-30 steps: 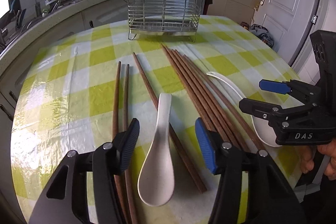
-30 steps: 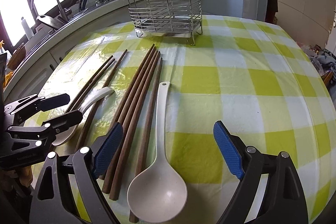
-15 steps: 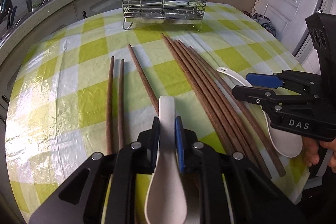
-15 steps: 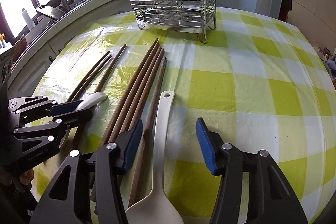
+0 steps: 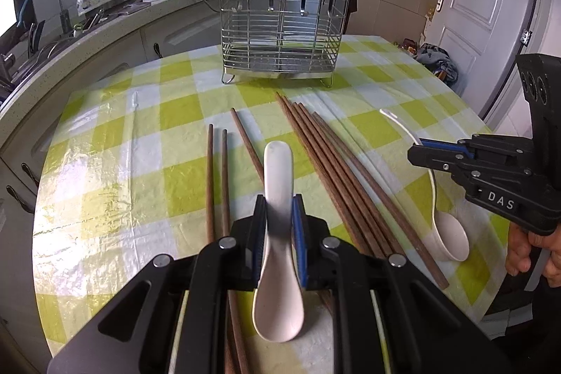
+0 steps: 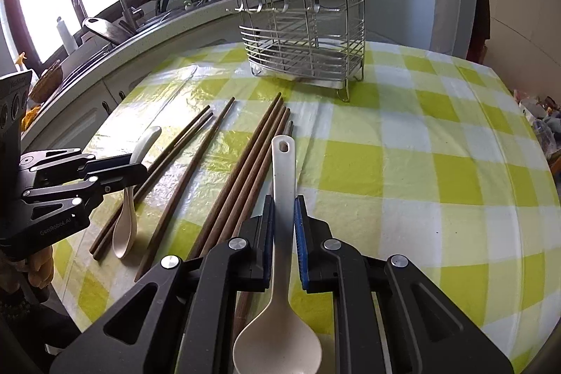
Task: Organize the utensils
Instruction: 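Grasp the white ceramic soup spoon with the left tool while the right tool grasps the white long-handled spoon, then carry both spoons into the wire utensil rack and open both tools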
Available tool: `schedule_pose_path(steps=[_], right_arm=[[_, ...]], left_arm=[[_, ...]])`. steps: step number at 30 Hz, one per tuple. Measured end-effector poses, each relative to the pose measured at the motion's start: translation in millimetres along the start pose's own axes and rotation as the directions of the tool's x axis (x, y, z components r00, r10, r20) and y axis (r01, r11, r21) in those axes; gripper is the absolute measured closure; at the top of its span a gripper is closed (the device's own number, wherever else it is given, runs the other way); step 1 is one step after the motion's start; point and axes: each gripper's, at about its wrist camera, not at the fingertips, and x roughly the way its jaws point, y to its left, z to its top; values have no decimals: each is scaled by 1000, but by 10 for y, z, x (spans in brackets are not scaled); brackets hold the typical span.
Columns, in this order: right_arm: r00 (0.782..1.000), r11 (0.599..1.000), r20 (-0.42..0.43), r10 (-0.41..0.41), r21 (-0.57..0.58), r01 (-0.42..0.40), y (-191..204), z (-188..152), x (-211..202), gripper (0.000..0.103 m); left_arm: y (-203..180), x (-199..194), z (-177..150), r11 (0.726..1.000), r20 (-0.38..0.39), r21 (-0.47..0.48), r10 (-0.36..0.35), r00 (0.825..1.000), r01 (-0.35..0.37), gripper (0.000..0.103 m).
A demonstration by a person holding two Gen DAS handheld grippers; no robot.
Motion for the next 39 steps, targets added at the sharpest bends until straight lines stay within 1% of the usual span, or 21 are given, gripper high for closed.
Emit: schedule_pose_path(steps=[5,9,12,15,18,21,26,30,33,35,37,39], right_arm=[[999,1000,49,2,3,-3,3,-2,-279,90],[996,1000,92,2,14,-4,-4,43,-482,90],[993,1000,116,6,20,-8,-10,134,-574,90],[990,1000,142,14,23,-18,-20,294,-666,90],[984,999,179,23,18,-27,-18,575,-779,90],[972,1000,232,22,0,-22,-19,959,-927,90],[943,1000,332,-12,-4,14,-60,1706,-1114,90],[918,998,392,-55,12,54,-125,2215,-1062,90],[905,996,417,-88,16,90,-169,2442,-907,90],[904,995,414,-101,30,97,-219,2545,-748,90],[904,993,412,-114,41,107,-249,2589,-579,90],[905,993,408,-120,53,107,-291,2593,-415,90]], left_arm=[[9,-191,-7,1000,36,-15,8,999,-7,88],[40,-307,14,999,58,-41,-17,998,19,89],[70,-378,99,998,82,-53,-12,997,17,89],[116,-461,274,998,115,-62,-22,993,29,89],[149,-575,560,998,160,-56,-16,987,25,89],[191,-711,966,998,222,-52,-16,975,28,89],[206,-904,1756,999,333,-35,-13,943,26,89],[162,-845,2312,1000,383,-20,-5,924,13,89],[158,-654,2609,1000,387,-25,14,922,-4,89],[175,-491,2737,999,390,-32,22,920,-10,89],[219,-306,2831,999,380,-53,29,924,-10,89],[254,-126,2858,997,366,-71,28,930,-2,89]])
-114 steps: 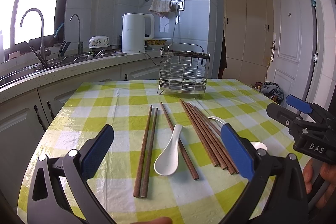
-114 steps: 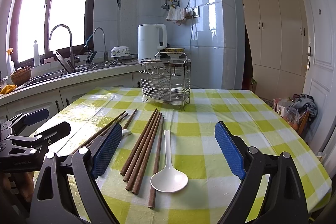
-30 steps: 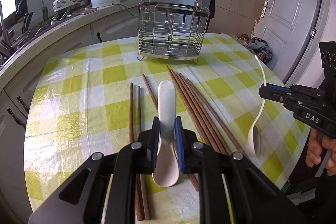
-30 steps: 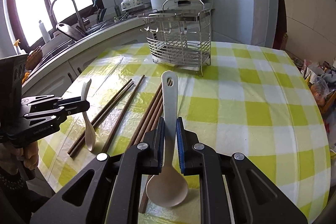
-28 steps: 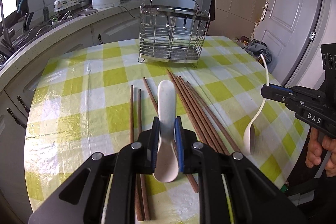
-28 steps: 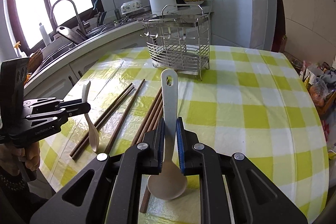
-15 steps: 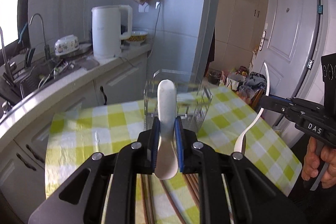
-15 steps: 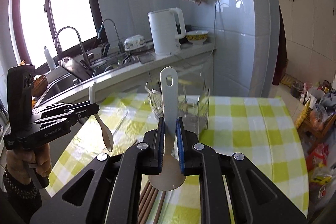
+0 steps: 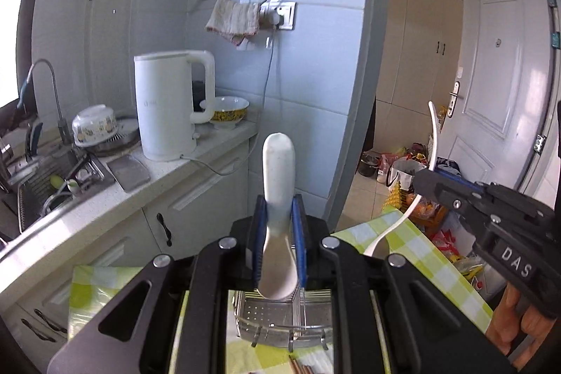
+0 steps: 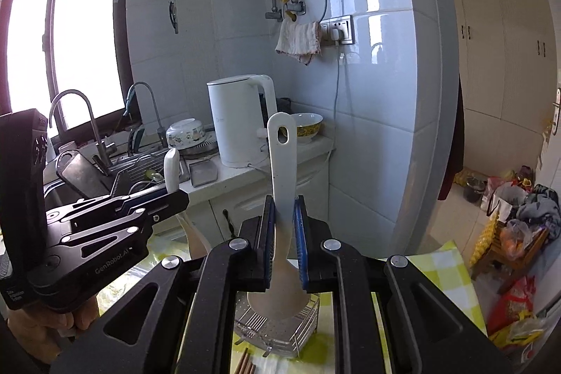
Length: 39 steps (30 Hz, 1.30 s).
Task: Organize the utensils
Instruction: 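Carry both spoons into the wire utensil rack and open both tools, then grasp a brown chopstick with the left tool while the right tool grasps another chopstick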
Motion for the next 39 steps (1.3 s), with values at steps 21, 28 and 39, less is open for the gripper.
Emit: schedule_pose_path(steps=[21,28,39], right_arm=[[983,1000,-181,-12,15,15,-167,-810,673,36],[988,999,-145,-49,15,52,-263,-779,482,30],[982,991,-163,-98,71,111,-473,-1298,-237,23]], left_arm=[[110,668,-726,1000,-135,-3,24,991,-25,81],[193,496,-712,999,-111,-31,32,993,-36,69],[516,-368,-1168,988,-74,-139,51,996,-61,54]])
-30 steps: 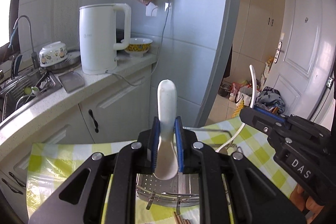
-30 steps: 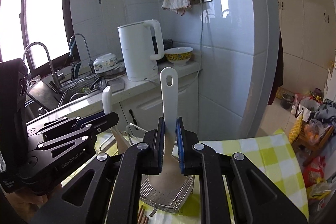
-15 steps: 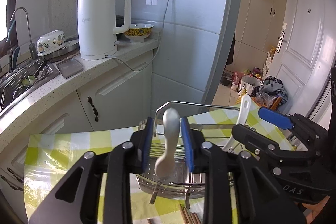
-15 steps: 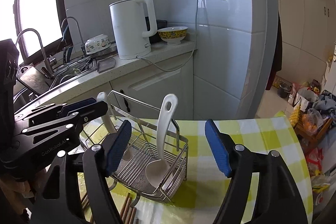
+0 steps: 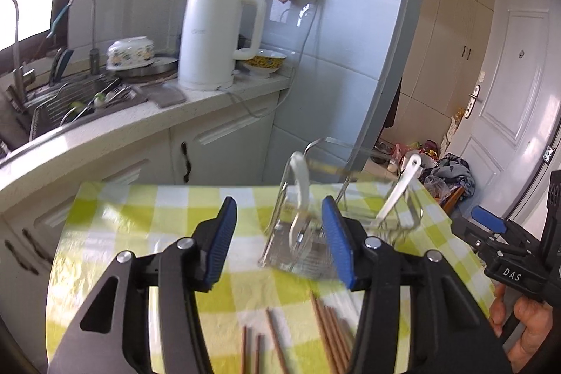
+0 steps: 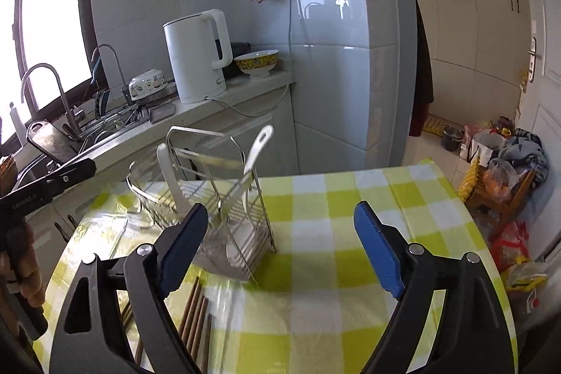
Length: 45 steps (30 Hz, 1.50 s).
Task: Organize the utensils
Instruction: 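Grasp a brown chopstick with the left tool while the right tool grasps another chopstick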
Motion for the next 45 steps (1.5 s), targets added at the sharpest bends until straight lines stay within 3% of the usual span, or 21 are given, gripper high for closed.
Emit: schedule_pose_path(steps=[10,17,22,29,41,45], right_arm=[[992,1000,-130,1,15,1,44,-945,-244,22],[974,998,-224,26,-51,-39,307,-1393,-242,22],[968,994,-252,24,-95,-49,475,-1470,-192,22],[963,991,-271,10,-123,-44,523,-1485,-140,22],[957,985,-288,-9,-170,-42,613,-1500,-10,24],[953,981,-301,-24,-190,-35,664,-1508,80,30]], left_arm=[[315,-451,-989,997,-124,-15,69,990,-71,53],[307,-506,-1531,994,-192,75,98,976,-85,53],[240,-373,-1699,992,-256,116,80,963,-52,65],[238,-210,-1739,989,-286,126,110,952,-76,78],[202,-8,-1772,982,-331,168,139,933,-86,84],[218,13,-1796,982,-335,167,140,932,-87,84]])
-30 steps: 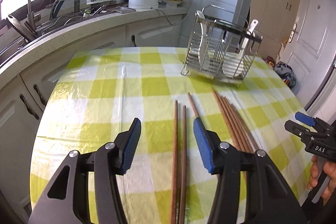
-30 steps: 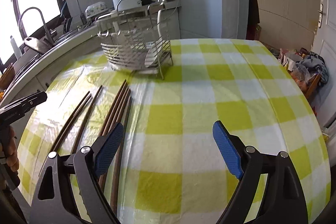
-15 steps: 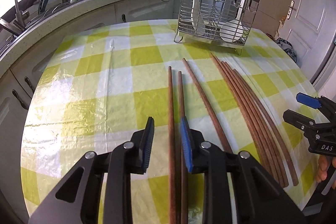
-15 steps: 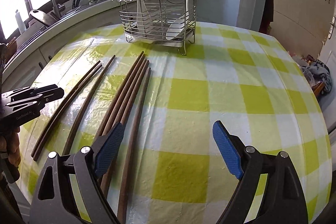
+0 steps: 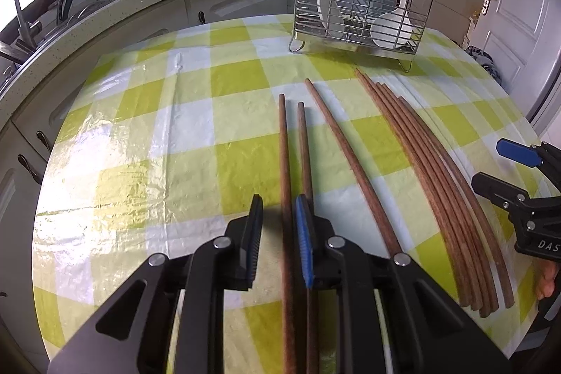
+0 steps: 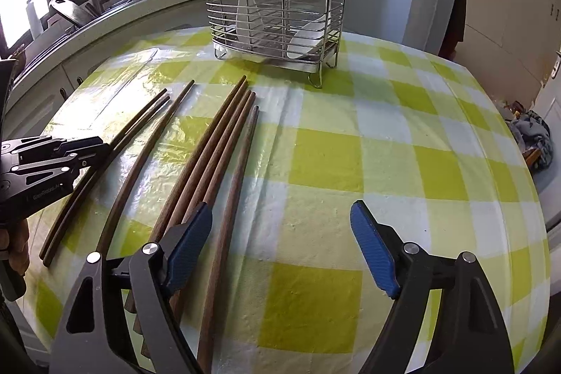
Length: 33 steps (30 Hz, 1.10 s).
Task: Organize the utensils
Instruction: 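Grasp a brown chopstick with the left tool while the right tool grasps another chopstick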
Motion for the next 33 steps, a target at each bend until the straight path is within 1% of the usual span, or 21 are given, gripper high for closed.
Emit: schedule_pose_path(steps=[5,6,9,10,13,14,17,19,20,22,23,27,30,33], right_arm=[[1000,1000,-19,-12,-25,11,67,39,103,37],[1000,999,-24,-14,-32,13,85,49,124,40],[1000,999,-28,-12,-39,11,127,61,160,44],[1000,999,-29,-7,-39,6,131,71,166,46],[999,999,-29,15,-41,-16,152,83,175,54],[999,999,-29,30,-37,-32,153,86,180,58],[998,998,-22,51,-37,-52,164,85,179,62],[998,997,-19,61,-37,-62,164,86,176,63],[998,997,-18,63,-40,-64,164,87,177,64],[998,997,-12,66,-37,-66,160,85,171,71],[998,997,-9,67,-34,-67,154,85,171,77],[997,997,-5,73,-27,-73,117,91,176,88],[996,996,-8,94,-7,-94,60,99,182,91],[996,996,-6,94,8,-94,3,93,156,92]], left_arm=[[13,7,4,1000,0,5,-6,1000,6,84],[15,8,5,1000,1,6,-6,1000,6,84],[21,10,10,1000,2,4,-10,1000,10,84],[21,12,15,1000,2,6,-10,1000,10,84],[20,19,24,1000,2,10,-12,1000,12,84],[19,22,28,1000,2,11,-12,1000,12,84],[7,30,36,1000,3,17,-8,1000,8,84],[14,30,38,1000,4,14,-3,1000,3,89],[25,29,41,1000,3,9,-5,1000,5,94],[42,25,39,1000,0,-3,-13,1000,13,96],[41,23,38,1000,0,-3,-14,1000,14,96],[32,20,31,1000,0,-3,-18,1000,18,96],[31,4,28,1000,3,-9,-21,1000,21,96],[27,-52,34,1000,14,-10,-24,1000,24,96]])
